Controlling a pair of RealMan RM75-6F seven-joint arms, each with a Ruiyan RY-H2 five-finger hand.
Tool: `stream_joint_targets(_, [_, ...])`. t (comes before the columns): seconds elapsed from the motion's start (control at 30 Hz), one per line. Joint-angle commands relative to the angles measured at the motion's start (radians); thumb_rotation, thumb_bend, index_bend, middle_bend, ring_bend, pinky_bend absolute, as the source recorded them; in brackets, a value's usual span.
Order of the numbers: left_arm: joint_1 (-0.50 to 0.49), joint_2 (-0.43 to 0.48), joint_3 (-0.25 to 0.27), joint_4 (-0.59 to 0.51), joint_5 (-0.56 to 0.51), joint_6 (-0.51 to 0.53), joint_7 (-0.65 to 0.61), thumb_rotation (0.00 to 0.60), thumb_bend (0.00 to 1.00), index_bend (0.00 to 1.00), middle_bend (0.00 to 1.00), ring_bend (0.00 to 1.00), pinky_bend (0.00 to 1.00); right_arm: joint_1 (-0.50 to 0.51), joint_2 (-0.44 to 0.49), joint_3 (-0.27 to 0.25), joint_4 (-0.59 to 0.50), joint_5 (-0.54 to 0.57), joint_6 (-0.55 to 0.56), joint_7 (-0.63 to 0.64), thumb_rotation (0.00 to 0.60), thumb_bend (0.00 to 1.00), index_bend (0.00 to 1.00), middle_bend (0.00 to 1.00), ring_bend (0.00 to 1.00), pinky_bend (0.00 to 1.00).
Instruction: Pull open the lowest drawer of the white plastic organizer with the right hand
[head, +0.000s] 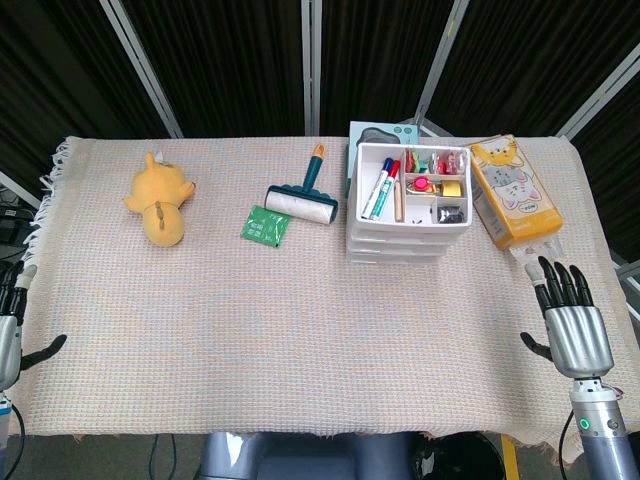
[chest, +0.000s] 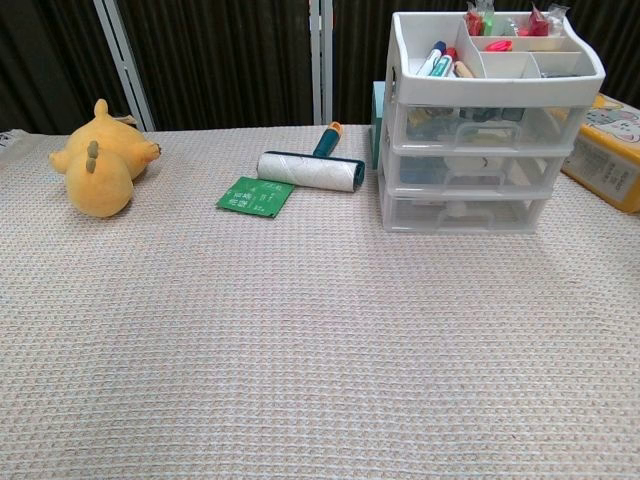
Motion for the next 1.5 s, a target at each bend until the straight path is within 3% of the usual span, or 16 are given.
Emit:
stream_joint_targets(0.03, [-0.002,-0.003,0.002,0.001,0.002,-0.004,0.005,0.6,0.07,0.0,0.0,0.0,0.0,-0.001,0.002,0.001,-0.001,-0.001,0.002,0.003,0.6,0.02,0.0,0.0,0.0,0.0])
stream_joint_targets(0.77, [0.002,0.001,0.0,0.001,0.0,0.004,-0.007,0.6,0.07,0.0,0.0,0.0,0.0,0.003,-0.005,-0.005,-0.002,-0.024,0.004,0.017,0.6,0.02,0.0,0.01,0.01,0.02])
stream_joint_targets(0.83, [0.003,0.001,0.0,0.001,0.003,0.008,-0.008,0.6,0.07,0.0,0.0,0.0,0.0,0.001,-0.013,-0.001,0.002,-0.03,0.016,0.03,0.6,0.02,0.0,0.13,0.12,0.15])
stream_joint_targets(0.87, [0.004,0.002,0.001,0.001,0.004,0.008,-0.008,0.6,0.07,0.0,0.0,0.0,0.0,0.0,-0.019,0.002,0.003,-0.035,0.028,0.04,0.6,0.02,0.0,0.25,0.25,0.28])
stream_joint_targets(0.97, [0.006,0.005,-0.001,-0.001,0.002,0.011,-0.018,0.6,0.07,0.0,0.0,0.0,0.0,-0.002,-0.041,0.011,-0.002,-0.05,0.06,0.086,0.6,0.02,0.02,0.54,0.56,0.52])
stream_joint_targets(1.1, [0.007,0.011,-0.005,0.0,-0.001,0.013,-0.037,0.6,0.07,0.0,0.0,0.0,0.0,0.012,-0.049,0.008,-0.033,-0.047,0.028,0.118,0.6,0.04,0.06,0.76,0.75,0.65])
stream_joint_targets(1.27, [0.009,0.015,-0.005,-0.002,0.001,0.015,-0.045,0.6,0.07,0.0,0.0,0.0,0.0,0.048,-0.056,0.011,-0.13,0.014,-0.077,0.119,0.6,0.12,0.07,0.84,0.82,0.68])
stream_joint_targets(1.5, [0.015,0.021,-0.007,-0.004,0.007,0.03,-0.064,0.6,0.07,0.0,0.0,0.0,0.0,0.123,-0.067,0.047,-0.293,0.217,-0.295,0.203,0.6,0.26,0.07,0.86,0.84,0.7])
